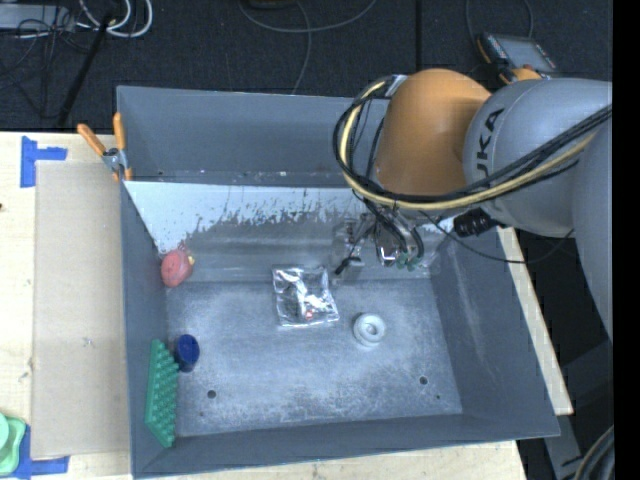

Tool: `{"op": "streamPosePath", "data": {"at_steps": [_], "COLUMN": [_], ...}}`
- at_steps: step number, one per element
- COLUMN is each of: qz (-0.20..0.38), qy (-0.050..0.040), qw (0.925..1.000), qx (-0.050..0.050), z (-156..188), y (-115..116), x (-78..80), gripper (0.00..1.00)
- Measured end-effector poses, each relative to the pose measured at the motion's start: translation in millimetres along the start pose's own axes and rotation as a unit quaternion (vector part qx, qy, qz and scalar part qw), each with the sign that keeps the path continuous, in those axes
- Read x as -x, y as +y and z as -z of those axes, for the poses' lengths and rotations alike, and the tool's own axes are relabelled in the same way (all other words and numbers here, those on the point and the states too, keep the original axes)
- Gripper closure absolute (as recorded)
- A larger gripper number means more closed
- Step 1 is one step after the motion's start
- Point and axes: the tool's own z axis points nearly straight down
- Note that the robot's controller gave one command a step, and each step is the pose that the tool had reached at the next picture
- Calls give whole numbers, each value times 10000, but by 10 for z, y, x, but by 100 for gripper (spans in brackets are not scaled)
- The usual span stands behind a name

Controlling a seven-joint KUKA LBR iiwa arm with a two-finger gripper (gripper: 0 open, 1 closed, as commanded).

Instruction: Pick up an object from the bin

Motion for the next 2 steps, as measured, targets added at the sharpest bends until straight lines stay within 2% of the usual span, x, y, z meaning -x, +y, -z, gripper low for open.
{"op": "streamPosePath", "data": {"at_steps": [1,2], "qz": [20,658], "qy": [1,30], "qw": [10000,9978], "qx": [-1,-1], "z": [5,-1070], "y": [10,13], "x": [-3,-198], "gripper": [0,0]}}
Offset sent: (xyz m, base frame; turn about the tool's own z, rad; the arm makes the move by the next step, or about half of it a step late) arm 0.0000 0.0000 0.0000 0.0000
